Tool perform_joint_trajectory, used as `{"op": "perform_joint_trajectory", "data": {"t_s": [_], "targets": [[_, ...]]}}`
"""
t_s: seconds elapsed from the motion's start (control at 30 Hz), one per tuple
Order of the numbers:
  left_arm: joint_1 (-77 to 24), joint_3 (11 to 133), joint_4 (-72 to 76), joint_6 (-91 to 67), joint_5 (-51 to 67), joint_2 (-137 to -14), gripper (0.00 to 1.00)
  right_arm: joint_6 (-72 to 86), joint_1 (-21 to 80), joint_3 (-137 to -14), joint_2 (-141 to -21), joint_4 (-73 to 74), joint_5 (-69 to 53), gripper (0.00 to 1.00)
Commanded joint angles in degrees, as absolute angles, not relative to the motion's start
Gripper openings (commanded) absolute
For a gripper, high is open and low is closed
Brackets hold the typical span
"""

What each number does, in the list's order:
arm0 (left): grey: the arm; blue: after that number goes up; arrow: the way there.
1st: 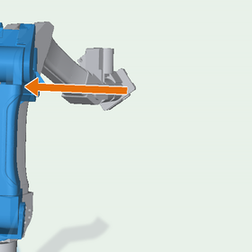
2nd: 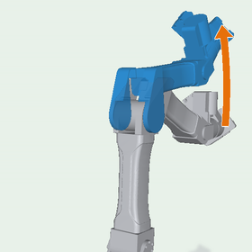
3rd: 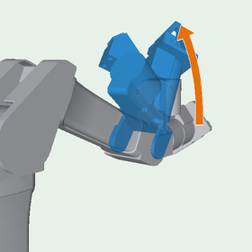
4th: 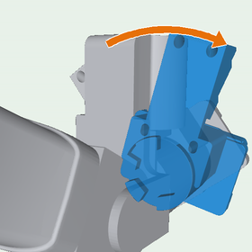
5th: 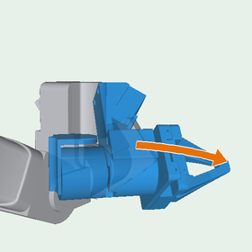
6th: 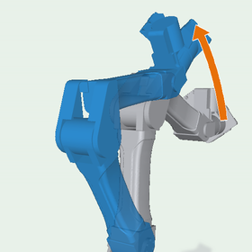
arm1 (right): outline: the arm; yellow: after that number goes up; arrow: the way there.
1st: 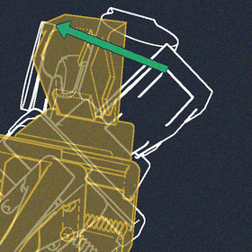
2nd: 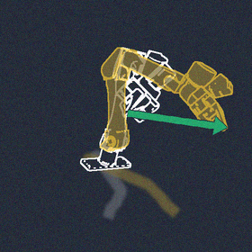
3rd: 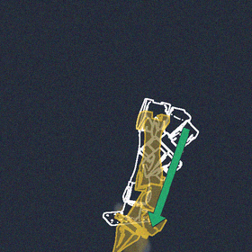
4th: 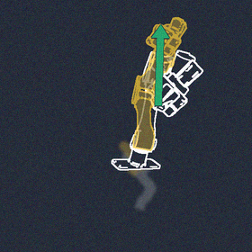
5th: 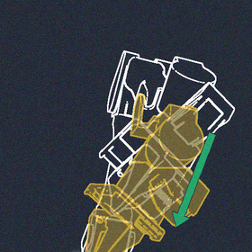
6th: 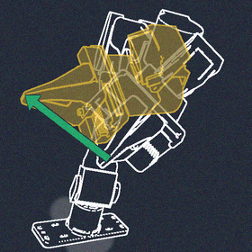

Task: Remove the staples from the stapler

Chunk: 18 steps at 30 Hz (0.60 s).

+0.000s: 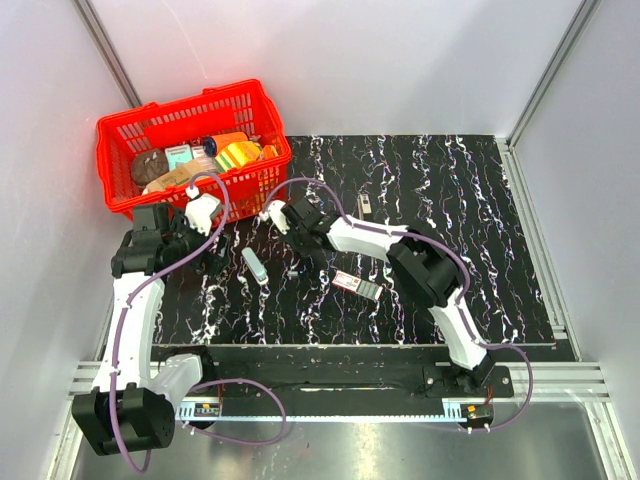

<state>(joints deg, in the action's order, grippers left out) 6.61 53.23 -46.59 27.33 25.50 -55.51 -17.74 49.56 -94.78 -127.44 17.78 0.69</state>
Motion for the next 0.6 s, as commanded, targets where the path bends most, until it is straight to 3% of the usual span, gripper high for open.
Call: {"op": "perform_joint_trajectory", "data": {"t_s": [0.0,0.03,0.2,0.57], "targets": [[6.86,53.26,-44.12,26.89,27.68,-54.41,0.99,-6.62,50.01,-92.73,-119.28,16.43,9.47,0.05],[6.94,53.17,-44.03,26.98,27.77,-54.32,0.99,-3.81,50.1,-92.46,-117.88,16.96,11.58,0.01],[6.86,53.0,-43.16,27.33,29.35,-54.4,0.99,10.43,50.19,-88.25,-111.02,20.56,18.8,0.0],[0.35,54.41,-37.27,23.56,28.83,-60.12,0.99,39.27,50.54,-69.19,-95.55,27.33,19.24,0.0]]}}
